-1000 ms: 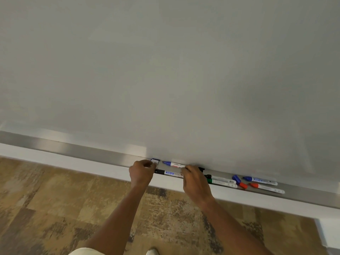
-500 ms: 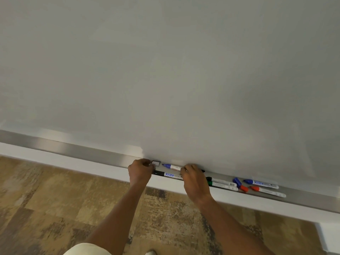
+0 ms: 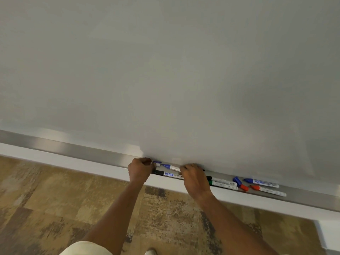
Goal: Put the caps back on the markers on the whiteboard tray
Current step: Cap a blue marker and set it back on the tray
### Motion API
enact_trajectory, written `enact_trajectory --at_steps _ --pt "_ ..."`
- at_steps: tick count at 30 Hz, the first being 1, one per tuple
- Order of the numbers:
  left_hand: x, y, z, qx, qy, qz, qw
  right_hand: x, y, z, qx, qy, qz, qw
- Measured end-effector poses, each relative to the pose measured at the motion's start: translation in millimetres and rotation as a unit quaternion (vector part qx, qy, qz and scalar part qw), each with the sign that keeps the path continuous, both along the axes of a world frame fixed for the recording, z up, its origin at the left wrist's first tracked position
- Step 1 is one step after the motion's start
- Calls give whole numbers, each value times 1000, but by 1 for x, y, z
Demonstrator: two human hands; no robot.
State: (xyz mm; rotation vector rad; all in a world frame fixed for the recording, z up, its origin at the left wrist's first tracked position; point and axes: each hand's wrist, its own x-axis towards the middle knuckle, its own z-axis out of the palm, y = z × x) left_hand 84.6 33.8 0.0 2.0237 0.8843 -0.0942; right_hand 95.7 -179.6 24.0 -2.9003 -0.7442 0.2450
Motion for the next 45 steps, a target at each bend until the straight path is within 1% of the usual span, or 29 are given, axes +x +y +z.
enact_trajectory --at_steps 3,7,17,20,25,27,29,31,33,34,36,38,40,45 --pt "1 1 -1 -20 8 -19 1000 0 -1 -1 6 4 -3 1000" --pt "1 -2 -1 -13 -2 -35 999 1 -2 -1 19 9 -6 1000" --pt "2 -11 0 -30 -6 -18 999 -1 -1 4 22 17 4 1000" --pt "4 -14 0 -26 4 -27 999 -3 -1 6 32 8 2 999" --pt "2 -14 6 -34 -6 -17 999 -5 -4 13 40 -30 -5 999" --pt "1 -13 10 -55 -11 5 998 -5 -5 17 51 -44 -5 998" --pt "-1 -12 16 -108 -21 36 993 -5 -7 22 72 -61 -9 996" --pt "-4 -12 24 -225 -53 75 970 -6 -10 28 95 -76 -15 992" --pt "-10 -14 35 -354 -91 101 925 -9 -15 34 110 -92 -17 990" --pt "-12 -15 42 -401 -107 106 904 -10 -17 38 114 -100 -17 988" --pt "-18 -15 53 -468 -133 107 867 -15 -23 46 118 -116 -15 986" --pt "-23 -15 66 -505 -152 102 843 -21 -31 57 120 -134 -17 984" --pt "-26 -13 78 -524 -165 99 830 -25 -39 70 123 -149 -17 981" --pt "-29 -12 111 -538 -210 85 812 -36 -60 109 139 -183 -38 973"
